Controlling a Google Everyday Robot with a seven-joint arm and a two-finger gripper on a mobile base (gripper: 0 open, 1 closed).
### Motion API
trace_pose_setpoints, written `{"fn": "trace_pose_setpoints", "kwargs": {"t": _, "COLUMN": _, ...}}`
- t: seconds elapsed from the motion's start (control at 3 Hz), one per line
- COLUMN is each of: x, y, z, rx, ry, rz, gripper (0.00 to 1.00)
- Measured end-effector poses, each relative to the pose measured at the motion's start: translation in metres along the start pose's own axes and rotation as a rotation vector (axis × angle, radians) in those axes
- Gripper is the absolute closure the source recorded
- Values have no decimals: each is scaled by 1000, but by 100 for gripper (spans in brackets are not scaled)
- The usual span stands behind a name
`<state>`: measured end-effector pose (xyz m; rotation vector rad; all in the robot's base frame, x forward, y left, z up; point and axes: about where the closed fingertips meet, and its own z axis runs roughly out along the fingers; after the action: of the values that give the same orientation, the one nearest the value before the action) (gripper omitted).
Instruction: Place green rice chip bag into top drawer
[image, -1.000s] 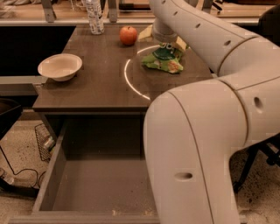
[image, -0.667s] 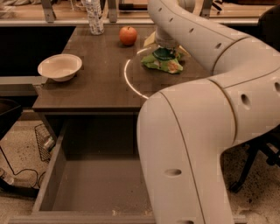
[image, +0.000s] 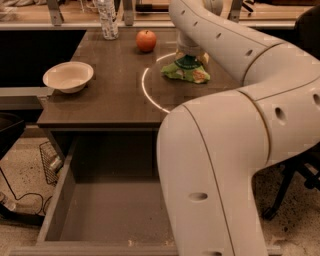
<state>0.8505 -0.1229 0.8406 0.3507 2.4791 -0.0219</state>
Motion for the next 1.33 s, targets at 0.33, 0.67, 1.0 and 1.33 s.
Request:
{"fn": "trace_pose_setpoints", "kwargs": {"t": 0.33, "x": 2, "y": 0, "z": 2, "rx": 2, "ry": 3, "rz": -2, "gripper": 64}}
{"fn": "trace_pose_setpoints", "kwargs": {"t": 0.67, "x": 3, "y": 0, "z": 4, "rx": 4, "ry": 6, "rz": -3, "gripper": 87}}
{"fn": "trace_pose_setpoints", "kwargs": {"t": 1.0, "x": 1, "y": 0, "z": 2, "rx": 4, "ry": 6, "rz": -3, "gripper": 100}}
{"fn": "trace_pose_setpoints", "kwargs": {"t": 1.33, "x": 1, "y": 0, "z": 2, "rx": 4, "ry": 6, "rz": -3, "gripper": 100}}
